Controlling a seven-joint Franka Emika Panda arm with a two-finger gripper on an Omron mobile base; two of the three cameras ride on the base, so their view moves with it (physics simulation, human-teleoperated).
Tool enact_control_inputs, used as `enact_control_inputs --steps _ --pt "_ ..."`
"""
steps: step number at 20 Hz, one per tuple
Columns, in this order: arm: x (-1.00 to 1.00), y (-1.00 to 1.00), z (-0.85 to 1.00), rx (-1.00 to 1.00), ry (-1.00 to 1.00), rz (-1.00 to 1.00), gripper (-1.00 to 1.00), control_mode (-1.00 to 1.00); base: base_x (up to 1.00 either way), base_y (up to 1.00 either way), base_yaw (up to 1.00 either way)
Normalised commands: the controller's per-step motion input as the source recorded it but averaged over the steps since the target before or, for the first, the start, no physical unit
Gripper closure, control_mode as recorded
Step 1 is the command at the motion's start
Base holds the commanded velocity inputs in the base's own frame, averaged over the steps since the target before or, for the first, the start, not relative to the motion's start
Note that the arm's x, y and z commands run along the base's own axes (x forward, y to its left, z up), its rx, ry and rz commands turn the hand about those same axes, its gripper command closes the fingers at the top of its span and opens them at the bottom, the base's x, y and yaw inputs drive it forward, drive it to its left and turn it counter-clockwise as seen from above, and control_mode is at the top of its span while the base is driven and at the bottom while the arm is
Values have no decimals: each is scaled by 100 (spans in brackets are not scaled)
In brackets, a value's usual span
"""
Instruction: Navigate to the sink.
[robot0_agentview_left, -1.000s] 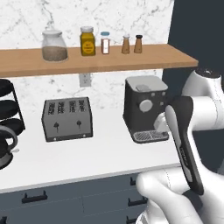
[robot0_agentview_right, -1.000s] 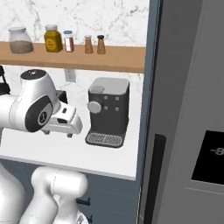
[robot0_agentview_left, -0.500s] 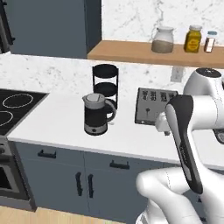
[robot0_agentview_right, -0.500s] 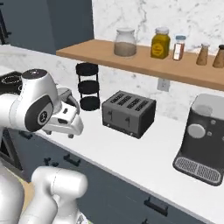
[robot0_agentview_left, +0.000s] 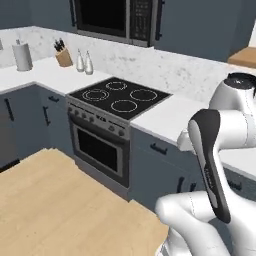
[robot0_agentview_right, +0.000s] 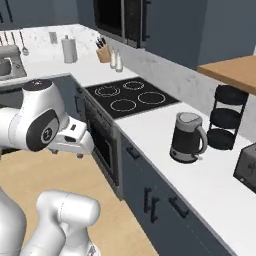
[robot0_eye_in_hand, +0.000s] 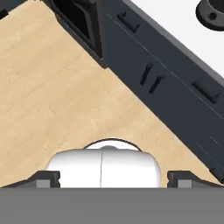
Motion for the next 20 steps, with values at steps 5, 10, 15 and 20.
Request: enact_control_inputs --steps 5,10,15,20 --pt "0 0 0 0 0 0 -100 100 0 78 74" --pt "0 0 0 0 0 0 -100 100 0 48 81" --pt "0 0 0 0 0 0 -100 100 0 29 76" --pt "0 0 0 0 0 0 -100 100 81 73 20"
